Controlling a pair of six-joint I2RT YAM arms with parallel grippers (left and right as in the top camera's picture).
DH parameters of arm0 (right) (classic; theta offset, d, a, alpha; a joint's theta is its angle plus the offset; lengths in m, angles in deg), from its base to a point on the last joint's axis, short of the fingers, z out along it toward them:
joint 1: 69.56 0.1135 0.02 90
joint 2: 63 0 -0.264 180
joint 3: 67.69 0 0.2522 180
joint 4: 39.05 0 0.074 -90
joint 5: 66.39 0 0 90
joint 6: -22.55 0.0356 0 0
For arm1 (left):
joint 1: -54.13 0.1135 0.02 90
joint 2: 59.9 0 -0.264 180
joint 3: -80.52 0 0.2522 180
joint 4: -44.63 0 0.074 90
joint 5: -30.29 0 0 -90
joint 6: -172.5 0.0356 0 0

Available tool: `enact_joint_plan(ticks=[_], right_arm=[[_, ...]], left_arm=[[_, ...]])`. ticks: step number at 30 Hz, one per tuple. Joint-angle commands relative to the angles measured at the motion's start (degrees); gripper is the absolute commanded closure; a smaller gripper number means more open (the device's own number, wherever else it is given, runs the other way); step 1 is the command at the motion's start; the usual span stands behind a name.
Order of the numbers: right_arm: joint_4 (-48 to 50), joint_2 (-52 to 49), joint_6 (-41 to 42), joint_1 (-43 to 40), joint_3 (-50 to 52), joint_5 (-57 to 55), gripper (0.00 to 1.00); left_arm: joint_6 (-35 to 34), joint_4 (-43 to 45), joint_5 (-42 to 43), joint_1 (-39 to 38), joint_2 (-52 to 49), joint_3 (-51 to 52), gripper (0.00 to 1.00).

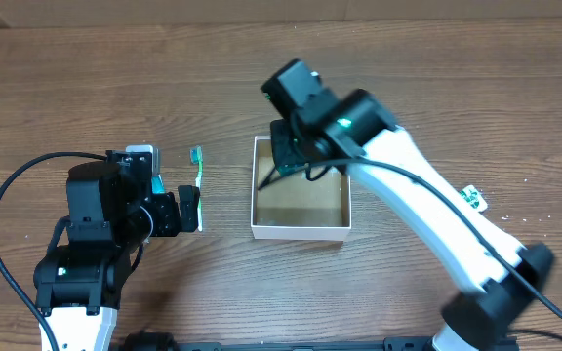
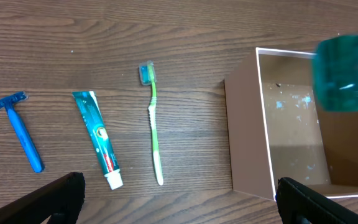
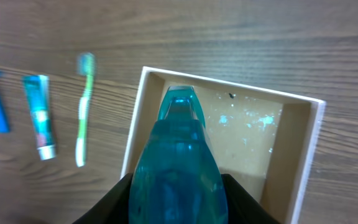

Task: Pack container
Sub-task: 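Carry the mouthwash bottle with the right gripper into the box and release, then move the right gripper to the green Dettol soap bar and grasp it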

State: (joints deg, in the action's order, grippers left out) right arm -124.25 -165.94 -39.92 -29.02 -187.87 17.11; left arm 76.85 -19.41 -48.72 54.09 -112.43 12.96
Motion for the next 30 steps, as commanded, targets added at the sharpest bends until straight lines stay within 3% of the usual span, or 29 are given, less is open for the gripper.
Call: enact_joint_plan(ticks=[1,7,8,9,10,12,17,22,25,27,30], right_arm=[[2.25,-7.21,1.68,-0.04,-0.46,-0.44,0.96],[6.05,-14.05,1.66,-0.04,-0.46,1.66,0.94],[6.03,-14.67,1.66,-0.04,-0.46,1.66,0.64],[5.81,-14.86,1.66,-0.04,-0.46,1.66,0.44],[5.6,-14.86,1.64,-0.04,-0.46,1.66,0.3],[5.31,-14.86,1.62,-0.04,-0.46,1.66,0.17],[4.7,-11.91,0.98,-0.04,-0.61,-0.26,0.11],[1.84,5.64,2.71,-2.4,-4.46,-15.06,0.0],[-4.59,13.44,7.37,-14.38,-4.46,-15.32,0.0],[-12.57,14.12,12.9,-24.52,-4.44,-15.06,0.0],[-15.93,14.1,12.98,-39.52,1.4,-8.11,0.0]], left_arm=[[0.31,-0.04,0.85,-0.42,0.04,-1.55,0.0],[0.31,-0.07,0.85,-0.42,0.04,-1.53,0.0],[0.31,-0.07,0.85,-0.42,0.04,-1.53,0.0],[0.31,-0.07,0.85,-0.42,0.04,-1.55,0.0],[0.31,-0.07,0.85,-0.42,0.04,-1.53,0.0],[0.31,-0.07,0.85,-0.42,0.04,-1.53,0.0],[0.31,-0.07,0.85,-0.42,0.04,-1.53,0.0],[0.31,-0.07,0.85,-0.42,0.04,-1.55,0.0],[0.31,-0.07,0.85,-0.42,0.04,-1.53,0.0],[0.31,-0.07,0.85,-0.42,0.04,-1.53,0.0],[0.33,-0.04,0.46,-0.42,0.04,-1.53,0.0]])
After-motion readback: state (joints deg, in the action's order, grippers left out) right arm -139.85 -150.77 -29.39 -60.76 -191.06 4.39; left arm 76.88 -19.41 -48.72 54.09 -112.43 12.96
